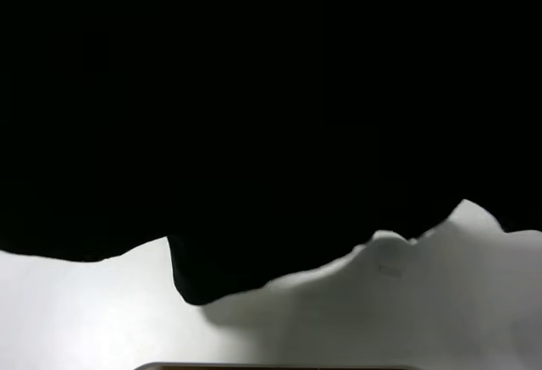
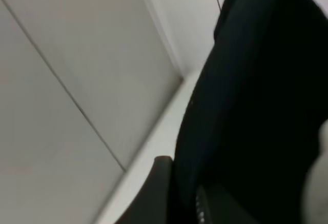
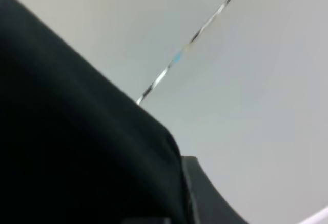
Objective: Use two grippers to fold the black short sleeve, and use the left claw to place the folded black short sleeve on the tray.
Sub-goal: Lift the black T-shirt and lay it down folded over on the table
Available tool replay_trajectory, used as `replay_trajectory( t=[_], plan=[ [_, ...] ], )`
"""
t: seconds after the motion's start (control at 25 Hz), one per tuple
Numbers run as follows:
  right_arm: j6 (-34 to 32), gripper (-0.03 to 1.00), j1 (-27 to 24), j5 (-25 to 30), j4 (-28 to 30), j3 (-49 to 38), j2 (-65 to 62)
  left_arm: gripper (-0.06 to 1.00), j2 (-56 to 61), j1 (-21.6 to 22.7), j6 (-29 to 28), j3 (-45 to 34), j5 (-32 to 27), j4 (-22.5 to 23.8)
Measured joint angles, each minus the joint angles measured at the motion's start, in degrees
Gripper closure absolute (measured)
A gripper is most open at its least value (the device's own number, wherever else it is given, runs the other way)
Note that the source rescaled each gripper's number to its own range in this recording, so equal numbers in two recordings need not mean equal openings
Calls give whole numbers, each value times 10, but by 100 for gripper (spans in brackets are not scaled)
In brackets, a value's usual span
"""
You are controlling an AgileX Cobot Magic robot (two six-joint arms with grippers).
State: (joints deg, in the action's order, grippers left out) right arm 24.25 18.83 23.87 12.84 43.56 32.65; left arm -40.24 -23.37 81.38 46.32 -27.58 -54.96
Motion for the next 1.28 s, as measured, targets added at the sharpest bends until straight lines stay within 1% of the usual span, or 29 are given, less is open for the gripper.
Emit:
replay_trajectory(
  t=[0.08,0.24,0.32,0.36,0.48,0.56,0.64,0.76,0.88,1.0,1.12,1.2,1.28],
  plan=[
    [0,97,0,-21,7,6,25,94,-1,0,-28,0,16,47],
    [-1,97,0,-48,31,6,138,94,-63,0,-116,0,56,179],
    [-6,97,0,-73,57,6,220,94,-115,0,-163,0,73,250],
    [-11,97,0,-89,77,6,264,94,-149,0,-180,0,79,281],
    [-30,97,-4,-126,130,16,384,94,-252,0,-236,0,96,393],
    [-43,97,-14,-144,154,39,454,94,-318,0,-271,0,119,455],
    [-50,97,-29,-157,161,66,519,94,-365,0,-305,0,144,517],
    [-54,97,-49,-170,165,105,588,94,-410,0,-346,0,188,589],
    [-54,97,-66,-185,173,137,632,94,-430,12,-365,0,242,632],
    [-54,97,-76,-215,189,160,659,94,-435,41,-367,1,300,648],
    [-53,97,-79,-255,223,169,671,94,-437,70,-360,1,347,656],
    [-49,97,-79,-278,243,169,672,94,-438,83,-353,1,363,661],
    [-46,97,-79,-287,252,169,675,94,-438,86,-345,1,363,662]
  ],
)
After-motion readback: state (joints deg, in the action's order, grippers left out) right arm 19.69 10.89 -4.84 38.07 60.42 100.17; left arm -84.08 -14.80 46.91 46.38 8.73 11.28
